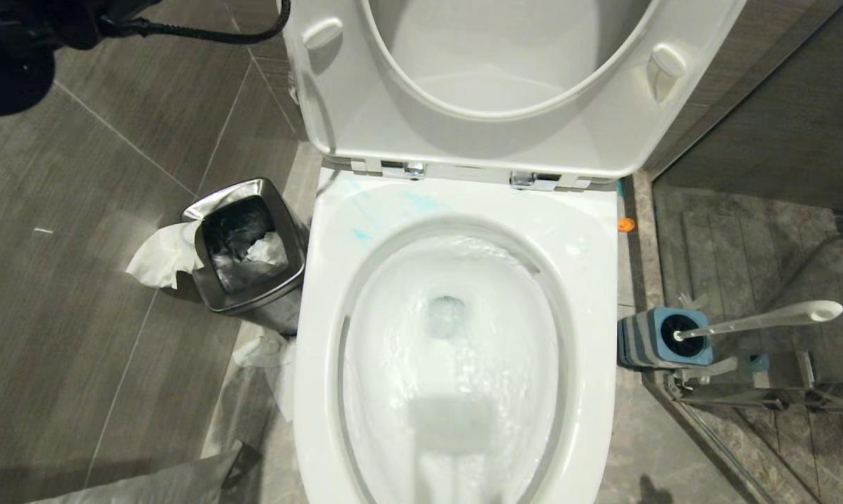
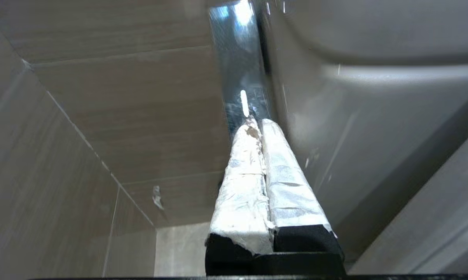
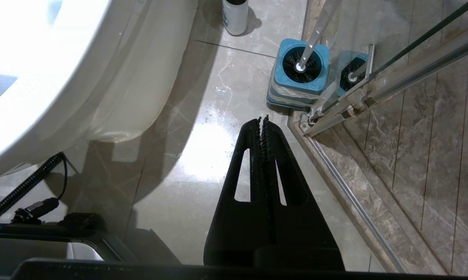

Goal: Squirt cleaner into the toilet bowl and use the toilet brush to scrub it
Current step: Flush the toilet

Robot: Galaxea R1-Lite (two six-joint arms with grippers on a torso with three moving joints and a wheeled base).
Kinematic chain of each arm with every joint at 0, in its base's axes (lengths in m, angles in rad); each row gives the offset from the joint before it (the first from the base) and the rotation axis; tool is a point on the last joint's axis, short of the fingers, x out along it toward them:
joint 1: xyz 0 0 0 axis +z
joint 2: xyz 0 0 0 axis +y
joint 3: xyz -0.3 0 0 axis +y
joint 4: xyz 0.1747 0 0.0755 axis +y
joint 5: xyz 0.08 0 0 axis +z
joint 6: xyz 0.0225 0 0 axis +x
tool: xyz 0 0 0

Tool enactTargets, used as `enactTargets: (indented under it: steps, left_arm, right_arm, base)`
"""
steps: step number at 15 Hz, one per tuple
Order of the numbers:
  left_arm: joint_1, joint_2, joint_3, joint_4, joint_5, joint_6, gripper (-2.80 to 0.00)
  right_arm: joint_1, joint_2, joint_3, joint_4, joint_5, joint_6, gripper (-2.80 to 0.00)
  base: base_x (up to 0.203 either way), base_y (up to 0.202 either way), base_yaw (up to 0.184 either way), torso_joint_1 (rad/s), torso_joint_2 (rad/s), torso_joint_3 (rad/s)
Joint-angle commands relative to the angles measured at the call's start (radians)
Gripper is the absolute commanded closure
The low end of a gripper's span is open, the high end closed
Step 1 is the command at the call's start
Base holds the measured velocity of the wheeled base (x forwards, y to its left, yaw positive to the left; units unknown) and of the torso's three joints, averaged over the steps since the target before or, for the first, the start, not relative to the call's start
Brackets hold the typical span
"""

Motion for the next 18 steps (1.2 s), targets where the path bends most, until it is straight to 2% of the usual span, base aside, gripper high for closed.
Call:
enactTargets:
  steps: [1, 5, 8, 12, 18]
  left_arm:
    - [-0.003, -0.084, -0.002, -0.003, 0.0, 0.003, 0.0]
    - [-0.012, -0.16, -0.001, 0.007, 0.005, 0.039, 0.0]
    - [-0.012, -0.231, -0.001, 0.077, 0.005, 0.044, 0.0]
    - [-0.037, -0.364, 0.005, 0.304, 0.004, 0.043, 0.0]
    - [-0.084, -0.52, 0.129, 0.611, -0.009, 0.02, 0.0]
  right_arm:
    - [0.0, 0.001, 0.0, 0.0, 0.0, 0.0, 0.0]
    - [0.0, 0.001, 0.0, 0.0, 0.001, 0.0, 0.0]
    - [0.0, 0.001, 0.0, 0.0, 0.0, 0.0, 0.0]
    - [0.0, 0.001, 0.0, 0.0, 0.001, 0.0, 0.0]
    - [0.0, 0.001, 0.0, 0.0, 0.0, 0.0, 0.0]
  base:
    - [0.0, 0.0, 0.0, 0.0, 0.0, 0.0]
    - [0.0, 0.0, 0.0, 0.0, 0.0, 0.0]
    - [0.0, 0.0, 0.0, 0.0, 0.0, 0.0]
    - [0.0, 0.0, 0.0, 0.0, 0.0, 0.0]
    - [0.0, 0.0, 0.0, 0.0, 0.0, 0.0]
